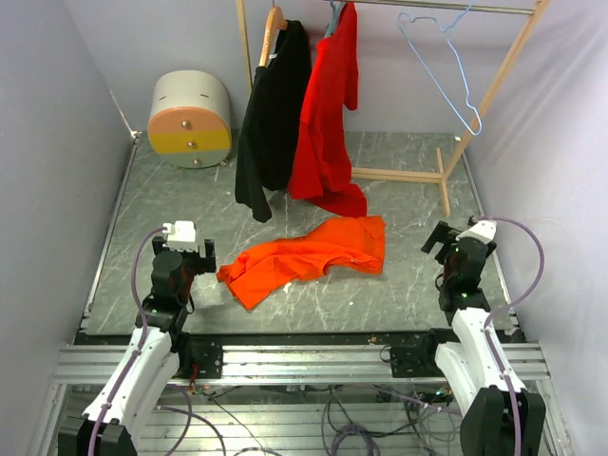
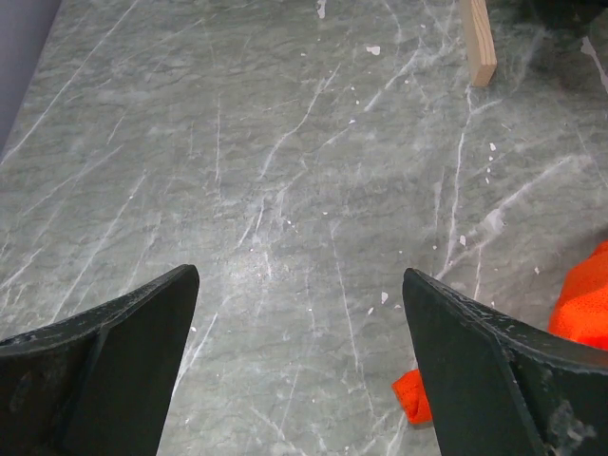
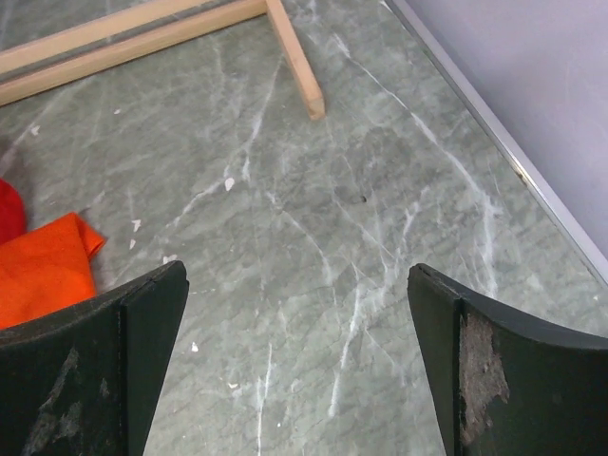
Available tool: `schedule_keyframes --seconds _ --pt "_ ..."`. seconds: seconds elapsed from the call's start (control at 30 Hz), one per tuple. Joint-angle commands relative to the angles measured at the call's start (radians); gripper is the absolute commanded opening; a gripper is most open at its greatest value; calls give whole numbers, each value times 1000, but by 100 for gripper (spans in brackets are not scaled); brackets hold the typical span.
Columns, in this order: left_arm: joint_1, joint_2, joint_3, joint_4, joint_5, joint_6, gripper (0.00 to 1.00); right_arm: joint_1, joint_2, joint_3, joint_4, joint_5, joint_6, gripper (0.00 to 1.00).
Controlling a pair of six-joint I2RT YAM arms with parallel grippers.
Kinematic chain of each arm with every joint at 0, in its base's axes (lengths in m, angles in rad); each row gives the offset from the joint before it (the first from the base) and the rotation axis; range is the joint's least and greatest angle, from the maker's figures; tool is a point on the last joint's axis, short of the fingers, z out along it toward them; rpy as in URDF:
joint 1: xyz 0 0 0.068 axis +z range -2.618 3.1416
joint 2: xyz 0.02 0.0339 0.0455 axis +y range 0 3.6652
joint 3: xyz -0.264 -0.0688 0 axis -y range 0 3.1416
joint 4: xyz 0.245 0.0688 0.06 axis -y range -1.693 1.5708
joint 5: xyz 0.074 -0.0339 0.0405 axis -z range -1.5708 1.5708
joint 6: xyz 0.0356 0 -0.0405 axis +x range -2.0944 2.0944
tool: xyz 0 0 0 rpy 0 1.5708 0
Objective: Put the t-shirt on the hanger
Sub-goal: Pick up the T-shirt from the center of the board.
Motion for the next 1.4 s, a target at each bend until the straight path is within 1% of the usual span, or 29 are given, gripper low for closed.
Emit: schedule_keyframes --seconds 0.0,0.1,0.2,0.33,0.4,0.43,0.47,0.53,0.63,0.67,0.7,0.73,0.77,0.8,0.83,0.93,1.1,1.2,1.37 --pt "8 0 47 3 13 9 99 3 43 82 -66 99 52 100" --pt "8 23 125 -41 27 28 99 1 93 165 -147 60 45 100" --pt "8 77 236 -94 80 126 99 1 141 247 -210 -47 23 100" --pt "8 144 412 -205 154 253 99 0 196 345 -284 -106 88 100" --pt "8 184 497 -285 226 321 99 -3 227 381 -312 -126 136 100" --pt "8 219 541 -367 280 375 92 -6 242 394 -316 -150 142 100" --pt "8 238 590 -412 346 432 89 -8 248 404 -315 -176 143 100" --pt "8 302 683 -594 468 553 79 -11 257 412 -303 -228 141 100" --pt "7 358 781 -784 727 766 73 -12 261 417 -292 -266 154 100" --pt "7 368 794 -832 798 848 68 -12 261 417 -294 -264 157 99" --pt "0 374 799 -861 837 907 64 -12 261 416 -298 -261 156 99" --pt "-18 381 797 -867 842 946 61 -11 263 416 -305 -262 154 99" --pt "-58 391 795 -863 817 963 59 -12 262 416 -316 -264 153 99" --pt "-112 407 795 -863 774 974 57 -13 261 417 -326 -270 151 99" --pt "-208 427 798 -864 723 977 57 -11 257 416 -335 -274 149 99" --pt "-382 496 815 -844 651 936 59 -11 235 398 -347 -284 153 99" --pt "-629 643 847 -719 579 832 60 -11 218 387 -363 -296 158 99" --pt "-712 718 842 -621 543 821 61 -11 215 389 -374 -309 161 99" --pt "-751 808 853 -560 523 869 61 -12 202 386 -366 -321 183 99"
